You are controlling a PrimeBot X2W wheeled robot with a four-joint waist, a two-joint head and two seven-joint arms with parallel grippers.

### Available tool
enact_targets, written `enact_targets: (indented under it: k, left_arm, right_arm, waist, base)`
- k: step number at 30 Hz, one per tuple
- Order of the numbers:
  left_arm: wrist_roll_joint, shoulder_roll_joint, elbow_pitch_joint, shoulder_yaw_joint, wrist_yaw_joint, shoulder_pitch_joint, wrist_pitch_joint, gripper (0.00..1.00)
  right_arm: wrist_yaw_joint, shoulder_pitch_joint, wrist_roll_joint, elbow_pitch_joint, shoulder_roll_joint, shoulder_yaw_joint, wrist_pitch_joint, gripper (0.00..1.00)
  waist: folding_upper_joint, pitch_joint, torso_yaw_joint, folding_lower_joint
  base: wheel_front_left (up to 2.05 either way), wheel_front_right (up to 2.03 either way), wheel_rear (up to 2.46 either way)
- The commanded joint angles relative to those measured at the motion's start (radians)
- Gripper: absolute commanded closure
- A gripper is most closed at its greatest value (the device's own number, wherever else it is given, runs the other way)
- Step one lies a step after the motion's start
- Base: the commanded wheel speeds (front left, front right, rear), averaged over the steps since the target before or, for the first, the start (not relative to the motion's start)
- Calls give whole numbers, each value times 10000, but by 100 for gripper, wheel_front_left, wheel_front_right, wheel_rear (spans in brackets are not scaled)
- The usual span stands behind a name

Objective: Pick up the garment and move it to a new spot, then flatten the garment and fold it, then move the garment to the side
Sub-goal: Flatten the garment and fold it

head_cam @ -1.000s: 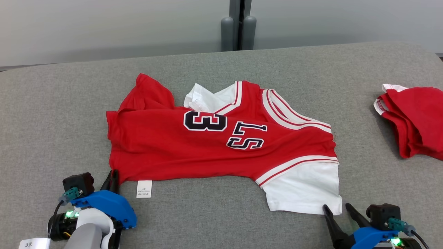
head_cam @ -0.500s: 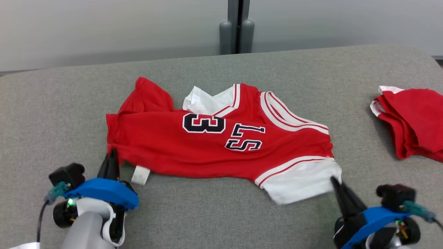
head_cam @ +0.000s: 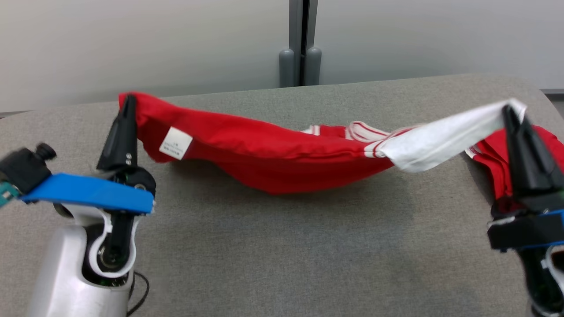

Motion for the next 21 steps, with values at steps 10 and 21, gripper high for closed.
enact_targets:
  k: [10, 21]
  left_arm:
    - [-602, 546, -3007, 226, 1325, -1222, 1914, 100]
    - [-246, 586, -1088, 455, 2184, -3627, 2046, 100]
  right_arm:
    - [7, -2842, 12, -970, -924, -172, 983, 100]
    - [9, -6962, 1034, 3493, -1450, 722, -195, 100]
  waist:
    - [-1, 481, 46, 0]
    - [-1, 2958, -119, 0]
  base:
    - [0, 0, 0]
    - [0, 0, 0]
